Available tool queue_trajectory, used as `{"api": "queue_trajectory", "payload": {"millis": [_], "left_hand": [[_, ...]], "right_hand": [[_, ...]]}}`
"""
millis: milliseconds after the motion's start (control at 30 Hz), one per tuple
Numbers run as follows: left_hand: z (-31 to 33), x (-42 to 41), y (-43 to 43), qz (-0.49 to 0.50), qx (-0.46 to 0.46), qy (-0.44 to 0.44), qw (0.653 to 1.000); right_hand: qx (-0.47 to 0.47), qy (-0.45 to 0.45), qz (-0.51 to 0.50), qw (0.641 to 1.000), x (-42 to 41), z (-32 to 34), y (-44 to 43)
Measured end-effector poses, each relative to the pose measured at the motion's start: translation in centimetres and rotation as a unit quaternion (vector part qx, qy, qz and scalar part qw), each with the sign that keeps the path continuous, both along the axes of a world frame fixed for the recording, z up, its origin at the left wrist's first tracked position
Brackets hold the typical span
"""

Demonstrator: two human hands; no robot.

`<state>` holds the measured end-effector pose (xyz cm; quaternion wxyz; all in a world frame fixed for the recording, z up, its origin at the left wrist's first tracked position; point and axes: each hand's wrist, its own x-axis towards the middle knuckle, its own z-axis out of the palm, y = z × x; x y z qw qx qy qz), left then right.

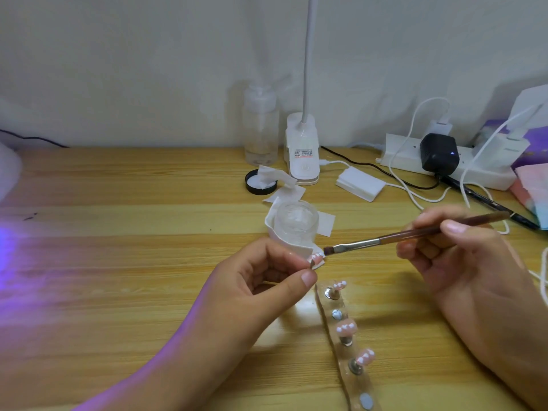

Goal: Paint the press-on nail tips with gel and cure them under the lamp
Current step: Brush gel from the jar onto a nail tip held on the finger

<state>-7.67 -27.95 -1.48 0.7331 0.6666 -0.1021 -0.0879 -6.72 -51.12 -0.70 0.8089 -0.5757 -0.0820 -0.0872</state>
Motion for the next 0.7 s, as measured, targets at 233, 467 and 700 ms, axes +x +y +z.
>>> {"api": "queue_trajectory", "payload": {"millis": [233,467,700], "left_hand": [[-0.06,0.07,-0.03,0.001,0.0,0.006,1.0],[0.11,0.05,-0.08,-0.004,-0.001,0.008,1.0],[0.54,-0.11,-0.19,-0.011,-0.001,-0.01,1.0]], "right_hand": [[-0.028,-0.004,0.003,1.0,0.1,-0.33,0.04],[-0.057,-0.022,-0.024,0.998,0.04,-0.48,0.1],[-0.019,-0.016,-0.033,0.999,0.17,-0.47,-0.01]]}}
